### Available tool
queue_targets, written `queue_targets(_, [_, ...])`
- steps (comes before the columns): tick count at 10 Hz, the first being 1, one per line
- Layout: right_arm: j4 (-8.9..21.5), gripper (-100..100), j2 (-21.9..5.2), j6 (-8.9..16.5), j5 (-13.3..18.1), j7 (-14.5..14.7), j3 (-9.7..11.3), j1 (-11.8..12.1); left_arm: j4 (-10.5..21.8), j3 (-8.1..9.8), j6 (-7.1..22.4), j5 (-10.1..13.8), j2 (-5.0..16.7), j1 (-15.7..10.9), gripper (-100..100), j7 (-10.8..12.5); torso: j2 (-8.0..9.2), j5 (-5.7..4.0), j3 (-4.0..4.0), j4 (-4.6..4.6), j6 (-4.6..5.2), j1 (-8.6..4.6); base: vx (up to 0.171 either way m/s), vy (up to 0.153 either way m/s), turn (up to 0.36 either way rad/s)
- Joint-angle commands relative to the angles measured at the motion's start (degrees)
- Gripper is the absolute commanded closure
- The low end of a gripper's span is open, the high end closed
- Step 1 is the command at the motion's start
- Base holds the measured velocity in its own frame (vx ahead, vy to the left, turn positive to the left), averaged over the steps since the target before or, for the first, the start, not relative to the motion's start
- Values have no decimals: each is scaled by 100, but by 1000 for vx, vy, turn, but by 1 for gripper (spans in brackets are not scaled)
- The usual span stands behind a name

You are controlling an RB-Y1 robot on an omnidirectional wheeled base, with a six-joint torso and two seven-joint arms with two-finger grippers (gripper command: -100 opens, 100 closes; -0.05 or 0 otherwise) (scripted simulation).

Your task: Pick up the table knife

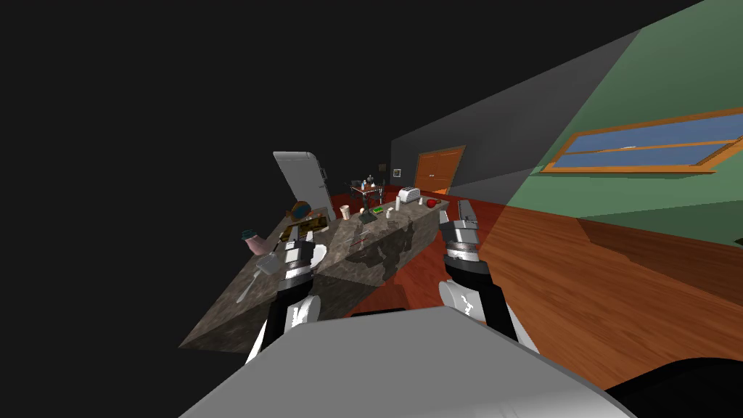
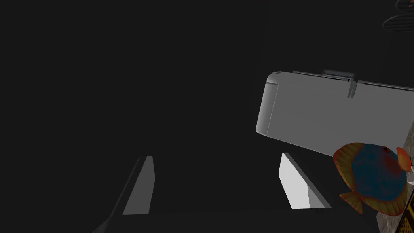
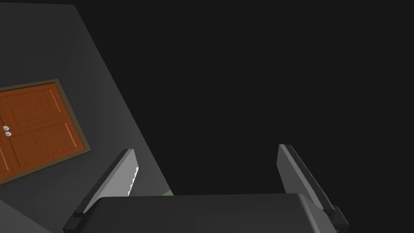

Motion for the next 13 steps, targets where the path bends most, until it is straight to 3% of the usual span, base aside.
queue_targets(1, [0,0,0,0,0,0,0,0,53,-10,86,27,202,-78,-100,16,0,0,0,0,0,0,0,0,0])
queue_targets(5, [0,0,0,0,0,0,0,0,372,-63,605,181,709,-538,-100,118,-9,0,-5,-2,0,-1,18,-7,14])
queue_targets(8, [0,0,0,0,0,0,0,0,492,-80,800,235,800,-707,-100,158,-10,0,-6,-2,0,-1,18,-6,9])
queue_targets(10, [0,0,0,0,0,0,0,0,776,-116,1195,358,945,-1087,-100,256,-9,0,-5,-2,0,-2,24,-7,17])
queue_targets(13, [0,0,0,0,0,0,0,0,939,-133,1517,426,1001,-1315,-100,312,-14,-1,-8,-3,0,-4,26,-9,11])
